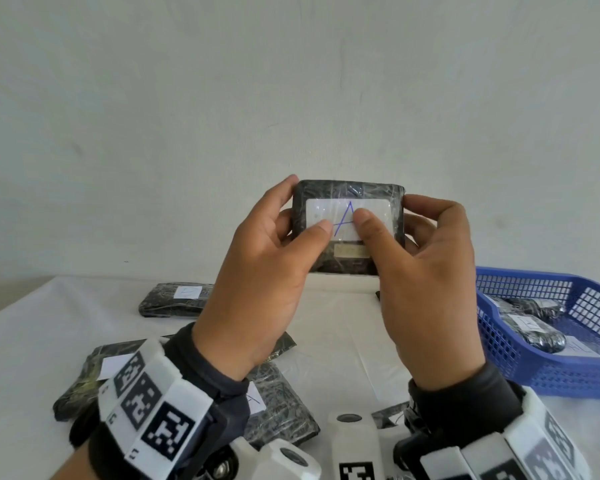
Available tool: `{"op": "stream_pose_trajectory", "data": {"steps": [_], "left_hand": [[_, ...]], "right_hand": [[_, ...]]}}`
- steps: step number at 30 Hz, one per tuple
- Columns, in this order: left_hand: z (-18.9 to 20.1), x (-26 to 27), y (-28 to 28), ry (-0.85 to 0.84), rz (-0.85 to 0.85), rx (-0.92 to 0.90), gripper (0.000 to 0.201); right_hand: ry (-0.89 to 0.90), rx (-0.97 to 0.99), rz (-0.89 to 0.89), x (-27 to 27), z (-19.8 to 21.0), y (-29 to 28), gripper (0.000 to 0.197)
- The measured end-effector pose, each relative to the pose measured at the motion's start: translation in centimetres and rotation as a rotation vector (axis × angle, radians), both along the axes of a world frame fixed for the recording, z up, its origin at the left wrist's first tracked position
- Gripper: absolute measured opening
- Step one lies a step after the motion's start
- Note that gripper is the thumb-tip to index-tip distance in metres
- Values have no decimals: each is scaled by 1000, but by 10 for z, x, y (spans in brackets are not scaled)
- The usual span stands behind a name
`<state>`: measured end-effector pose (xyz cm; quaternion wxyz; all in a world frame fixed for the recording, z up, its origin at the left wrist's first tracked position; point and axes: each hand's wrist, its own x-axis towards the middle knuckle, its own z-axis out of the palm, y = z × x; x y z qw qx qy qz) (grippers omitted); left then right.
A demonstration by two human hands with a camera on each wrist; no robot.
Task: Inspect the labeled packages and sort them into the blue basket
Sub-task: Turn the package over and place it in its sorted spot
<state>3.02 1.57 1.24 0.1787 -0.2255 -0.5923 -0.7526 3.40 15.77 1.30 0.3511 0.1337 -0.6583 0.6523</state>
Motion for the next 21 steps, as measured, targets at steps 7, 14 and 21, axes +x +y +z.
{"op": "stream_pose_trajectory", "data": {"steps": [7,14,21], "left_hand": [[-1,0,4,-21,-45,74,69],[-1,-1,2,-7,-9,45,70],[0,-1,2,4,-9,15,72]], "right_hand": [[76,-16,33,-2,-1,1,28],[61,52,63,-4,-2,-4,53],[58,-15,110,-5,-3,-2,54]]}}
